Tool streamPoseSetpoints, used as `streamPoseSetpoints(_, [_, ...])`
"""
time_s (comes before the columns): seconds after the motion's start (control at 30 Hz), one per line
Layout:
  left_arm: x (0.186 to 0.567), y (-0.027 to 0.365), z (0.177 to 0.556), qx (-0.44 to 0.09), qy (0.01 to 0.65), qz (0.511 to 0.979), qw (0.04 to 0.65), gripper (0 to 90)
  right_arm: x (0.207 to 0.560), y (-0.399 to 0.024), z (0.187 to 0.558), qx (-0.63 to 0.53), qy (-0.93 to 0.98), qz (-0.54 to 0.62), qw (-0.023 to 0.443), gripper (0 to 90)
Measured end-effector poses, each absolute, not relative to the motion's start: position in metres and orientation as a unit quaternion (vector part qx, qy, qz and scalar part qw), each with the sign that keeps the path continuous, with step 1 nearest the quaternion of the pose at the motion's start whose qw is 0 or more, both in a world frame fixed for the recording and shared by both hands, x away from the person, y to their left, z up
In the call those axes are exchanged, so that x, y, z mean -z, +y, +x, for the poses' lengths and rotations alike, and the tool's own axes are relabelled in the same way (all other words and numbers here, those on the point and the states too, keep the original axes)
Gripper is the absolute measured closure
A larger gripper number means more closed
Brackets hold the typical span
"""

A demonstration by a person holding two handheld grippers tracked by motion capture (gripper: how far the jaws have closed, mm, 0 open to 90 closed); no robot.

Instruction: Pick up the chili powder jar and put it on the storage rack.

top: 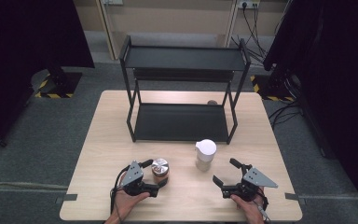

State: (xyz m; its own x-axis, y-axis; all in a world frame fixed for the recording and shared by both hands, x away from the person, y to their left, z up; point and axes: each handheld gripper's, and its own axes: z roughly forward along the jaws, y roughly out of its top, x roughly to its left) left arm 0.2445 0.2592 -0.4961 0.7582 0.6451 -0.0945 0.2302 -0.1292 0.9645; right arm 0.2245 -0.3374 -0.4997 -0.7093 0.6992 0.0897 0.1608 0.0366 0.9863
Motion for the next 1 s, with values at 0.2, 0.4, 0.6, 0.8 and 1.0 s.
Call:
streamPoseSetpoints(0.2, [0.494, 0.255, 0.248, -0.176, 0.294, 0.737, 0.582, 14.3, 0.5, -0.337, 0.225, -0.619, 0.688, 0.312, 0.216, 0.4])
streamPoseSetpoints(0.4, [0.491, 0.249, 0.248, -0.183, 0.291, 0.744, 0.573, 28.7, 0.5, -0.337, 0.225, -0.62, 0.687, 0.312, 0.215, 0.4])
streamPoseSetpoints(0.6, [0.49, 0.247, 0.246, -0.189, 0.293, 0.745, 0.569, 30.2, 0.5, -0.337, 0.225, -0.619, 0.688, 0.311, 0.215, 0.4])
streamPoseSetpoints(0.8, [0.487, 0.249, 0.247, -0.187, 0.301, 0.741, 0.57, 30.6, 0.5, -0.337, 0.225, -0.62, 0.688, 0.311, 0.214, 0.4])
streamPoseSetpoints(1.0, [0.479, 0.252, 0.248, -0.185, 0.304, 0.739, 0.572, 30.6, 0.5, -0.337, 0.225, -0.62, 0.688, 0.31, 0.214, 0.4])
